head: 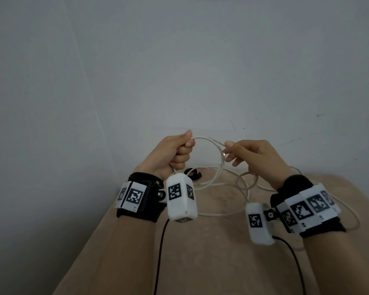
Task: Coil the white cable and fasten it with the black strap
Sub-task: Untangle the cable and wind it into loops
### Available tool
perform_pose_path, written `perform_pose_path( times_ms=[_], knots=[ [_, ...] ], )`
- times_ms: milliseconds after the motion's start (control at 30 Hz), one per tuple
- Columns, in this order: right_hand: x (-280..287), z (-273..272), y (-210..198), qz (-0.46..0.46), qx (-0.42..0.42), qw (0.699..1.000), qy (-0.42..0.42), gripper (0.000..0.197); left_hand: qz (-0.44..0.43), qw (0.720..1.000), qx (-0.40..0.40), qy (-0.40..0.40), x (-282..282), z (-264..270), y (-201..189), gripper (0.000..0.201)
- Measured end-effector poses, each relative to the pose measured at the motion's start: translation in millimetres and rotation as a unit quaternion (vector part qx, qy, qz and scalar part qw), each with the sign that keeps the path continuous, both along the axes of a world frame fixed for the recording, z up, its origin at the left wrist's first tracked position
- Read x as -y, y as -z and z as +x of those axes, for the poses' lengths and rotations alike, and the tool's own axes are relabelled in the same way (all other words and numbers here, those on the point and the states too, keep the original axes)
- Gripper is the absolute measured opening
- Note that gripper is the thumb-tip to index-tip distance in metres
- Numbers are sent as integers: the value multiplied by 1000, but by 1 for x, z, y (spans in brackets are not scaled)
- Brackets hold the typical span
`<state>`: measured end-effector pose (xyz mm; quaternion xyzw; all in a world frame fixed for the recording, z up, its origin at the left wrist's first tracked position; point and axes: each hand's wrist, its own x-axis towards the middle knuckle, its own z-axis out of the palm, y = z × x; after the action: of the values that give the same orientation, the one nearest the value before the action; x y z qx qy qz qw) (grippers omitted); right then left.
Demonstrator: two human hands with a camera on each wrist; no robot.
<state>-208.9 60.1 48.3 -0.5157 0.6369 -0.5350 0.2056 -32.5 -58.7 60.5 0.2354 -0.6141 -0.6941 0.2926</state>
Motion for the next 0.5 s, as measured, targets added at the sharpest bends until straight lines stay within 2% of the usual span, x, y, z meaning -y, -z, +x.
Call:
perform_pose_path(
  times_ms=[167, 400, 500],
  knots=[
    [0, 7, -1, 2, 21, 999, -25, 29, 21, 999, -41, -14, -1, -3, -2, 40],
    [1, 11, -2, -36, 85, 995, -43, 18, 23, 999, -35, -12, 1, -3, 2, 40],
    [1, 12, -3, -42, 87, 994, -43, 16, 36, 999, -32, -2, 1, -3, 3, 39]
  ],
)
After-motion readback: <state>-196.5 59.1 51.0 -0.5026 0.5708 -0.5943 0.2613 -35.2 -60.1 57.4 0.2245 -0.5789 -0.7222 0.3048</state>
